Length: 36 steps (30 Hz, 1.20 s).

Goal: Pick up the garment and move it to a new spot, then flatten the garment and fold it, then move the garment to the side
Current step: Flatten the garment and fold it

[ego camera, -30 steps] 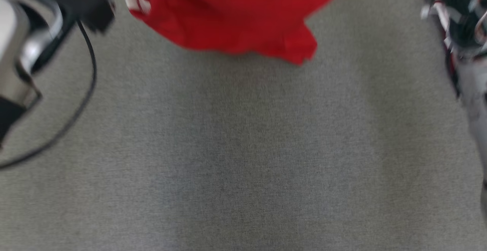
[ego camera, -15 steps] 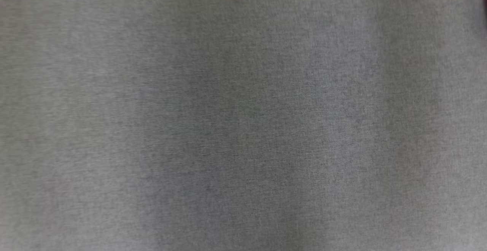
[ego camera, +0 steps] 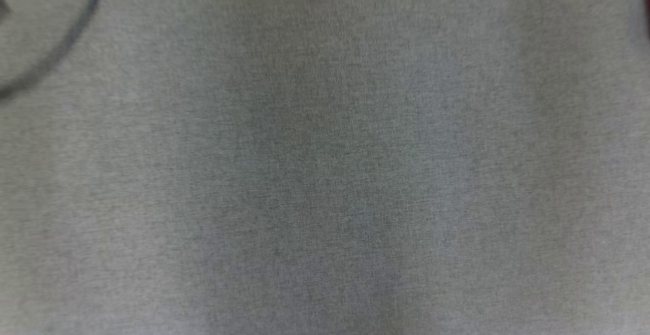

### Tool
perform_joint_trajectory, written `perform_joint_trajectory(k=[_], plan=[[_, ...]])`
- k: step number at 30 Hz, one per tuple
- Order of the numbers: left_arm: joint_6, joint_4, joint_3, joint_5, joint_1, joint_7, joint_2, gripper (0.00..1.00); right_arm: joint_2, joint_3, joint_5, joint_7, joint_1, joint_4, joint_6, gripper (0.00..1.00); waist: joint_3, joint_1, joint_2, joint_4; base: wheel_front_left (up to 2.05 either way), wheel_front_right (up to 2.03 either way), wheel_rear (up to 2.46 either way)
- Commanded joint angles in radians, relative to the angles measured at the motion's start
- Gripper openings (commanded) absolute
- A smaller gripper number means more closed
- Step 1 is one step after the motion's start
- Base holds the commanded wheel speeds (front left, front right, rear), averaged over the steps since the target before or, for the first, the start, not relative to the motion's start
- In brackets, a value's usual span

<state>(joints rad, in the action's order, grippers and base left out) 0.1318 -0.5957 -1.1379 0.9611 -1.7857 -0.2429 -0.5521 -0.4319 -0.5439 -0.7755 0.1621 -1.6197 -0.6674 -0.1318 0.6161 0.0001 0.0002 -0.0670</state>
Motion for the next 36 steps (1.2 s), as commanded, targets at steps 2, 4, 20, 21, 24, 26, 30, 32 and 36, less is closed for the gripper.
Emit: perform_joint_trajectory(k=[2, 4, 20, 21, 24, 26, 30, 32, 36], plan=[[-0.003, 0.029, 0.000, 0.018, 0.079, -0.016, -0.009, 0.00, -0.029, -0.017, -0.030, 0.026, 0.085, 0.035, 0.003, 0.00, -0.058, -0.0001, -0.0002, 0.013, 0.00, 0.00, 0.00], [-0.003, 0.064, 0.001, 0.024, 0.162, -0.021, -0.014, 0.00, -0.064, -0.027, -0.054, 0.043, 0.176, 0.076, 0.003, 0.00, -0.093, -0.0001, -0.0002, 0.018, 0.00, 0.00, 0.00], [-0.122, 0.459, 0.145, -0.098, 0.933, -0.023, -0.040, 0.00, -0.183, 0.065, -0.108, 0.093, 0.939, 0.399, 0.003, 0.00, -0.300, -0.0001, -0.0002, 0.018, 0.00, 0.00, 0.00], [-0.125, 0.468, 0.150, -0.106, 0.965, -0.023, -0.040, 0.00, -0.185, 0.079, -0.102, 0.092, 0.982, 0.415, 0.003, 0.00, -0.306, -0.0001, -0.0002, 0.018, 0.00, 0.00, 0.00], [-0.123, 0.467, 0.163, -0.116, 1.069, -0.023, -0.032, 0.00, -0.171, 0.122, -0.088, 0.086, 1.117, 0.449, 0.003, 0.00, -0.328, -0.0001, -0.0002, 0.021, 0.00, 0.00, 0.00], [-0.123, 0.459, 0.166, -0.131, 1.133, -0.023, -0.026, 0.00, -0.155, 0.155, -0.082, 0.079, 1.199, 0.465, 0.003, 0.00, -0.343, -0.0001, -0.0002, 0.019, 0.00, 0.00, 0.00], [-0.122, 0.443, 0.189, -0.158, 1.260, -0.023, -0.013, 0.00, -0.128, 0.213, -0.051, 0.065, 1.351, 0.501, 0.003, 0.00, -0.373, -0.0001, -0.0002, 0.012, 0.00, 0.00, 0.00], [-0.120, 0.436, 0.212, -0.171, 1.322, -0.023, -0.004, 0.00, -0.115, 0.240, -0.036, 0.059, 1.421, 0.525, 0.003, 0.00, -0.389, -0.0001, -0.0002, 0.010, 0.00, 0.00, 0.00], [-0.120, 0.425, 0.283, -0.205, 1.431, -0.023, -0.007, 0.00, -0.081, 0.282, -0.003, 0.036, 1.589, 0.583, 0.003, 0.00, -0.424, -0.0001, -0.0002, 0.018, 0.00, 0.00, 0.00]])
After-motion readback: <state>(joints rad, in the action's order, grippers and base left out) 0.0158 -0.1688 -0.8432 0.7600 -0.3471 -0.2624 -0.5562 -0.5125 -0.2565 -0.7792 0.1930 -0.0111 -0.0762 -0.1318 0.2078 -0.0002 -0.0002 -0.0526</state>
